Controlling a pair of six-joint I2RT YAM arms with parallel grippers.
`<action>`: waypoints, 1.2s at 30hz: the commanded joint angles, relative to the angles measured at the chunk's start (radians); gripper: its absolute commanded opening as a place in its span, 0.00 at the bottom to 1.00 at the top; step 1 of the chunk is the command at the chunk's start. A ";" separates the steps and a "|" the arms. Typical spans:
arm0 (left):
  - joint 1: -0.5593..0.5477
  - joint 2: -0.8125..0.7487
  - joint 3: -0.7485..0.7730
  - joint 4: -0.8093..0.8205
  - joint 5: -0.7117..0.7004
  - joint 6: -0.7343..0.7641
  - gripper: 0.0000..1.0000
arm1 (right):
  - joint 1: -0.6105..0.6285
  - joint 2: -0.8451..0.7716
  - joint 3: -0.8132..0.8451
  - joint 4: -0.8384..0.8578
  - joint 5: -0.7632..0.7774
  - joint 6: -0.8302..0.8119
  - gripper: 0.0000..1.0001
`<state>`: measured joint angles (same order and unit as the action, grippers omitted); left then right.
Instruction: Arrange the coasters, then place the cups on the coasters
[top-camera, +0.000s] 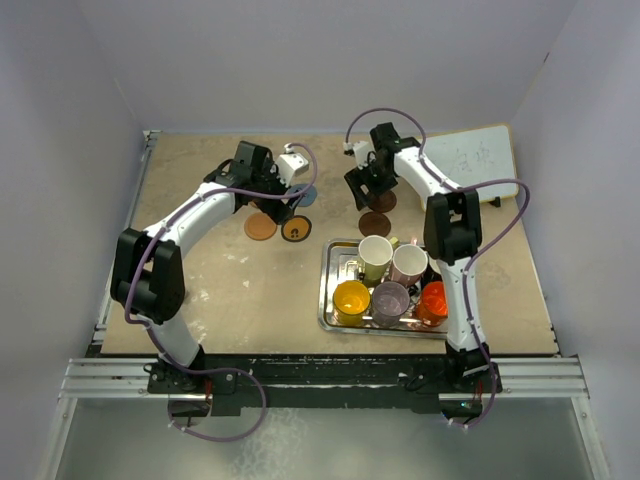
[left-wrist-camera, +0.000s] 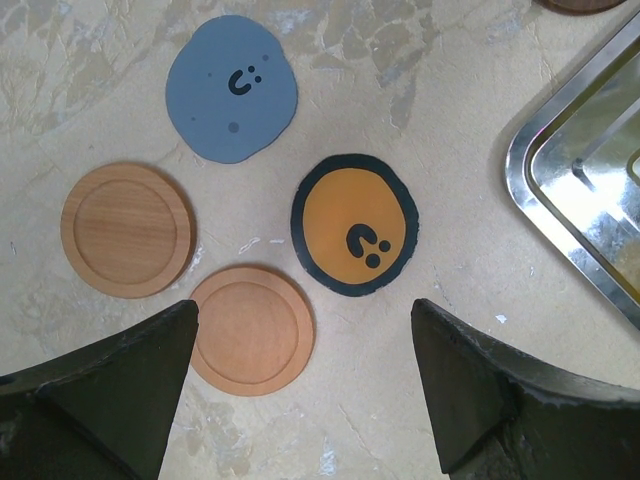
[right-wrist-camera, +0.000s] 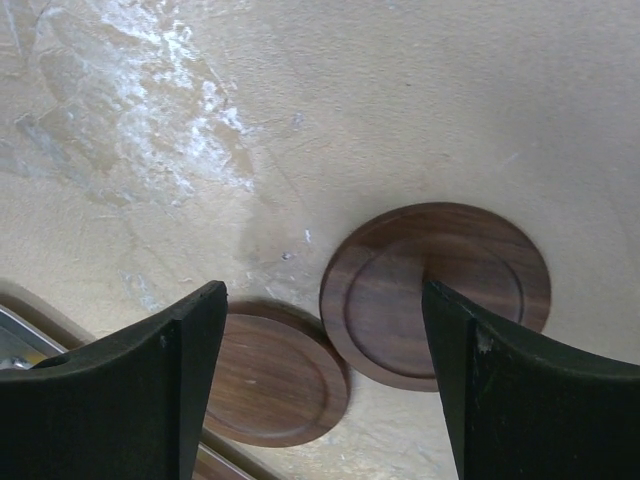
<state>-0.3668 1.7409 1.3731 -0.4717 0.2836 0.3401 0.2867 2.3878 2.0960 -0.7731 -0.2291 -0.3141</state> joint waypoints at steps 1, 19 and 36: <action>0.006 -0.010 0.024 0.032 -0.007 -0.011 0.84 | 0.017 0.006 0.009 -0.028 -0.049 -0.003 0.79; 0.043 -0.082 -0.053 0.073 -0.039 -0.038 0.84 | 0.143 0.106 0.142 -0.099 -0.096 0.017 0.65; 0.130 -0.151 -0.086 0.087 -0.010 -0.090 0.84 | 0.173 0.211 0.328 -0.069 -0.126 0.092 0.65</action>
<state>-0.2565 1.6379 1.2804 -0.4145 0.2520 0.2714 0.4500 2.5710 2.4023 -0.8394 -0.3000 -0.2478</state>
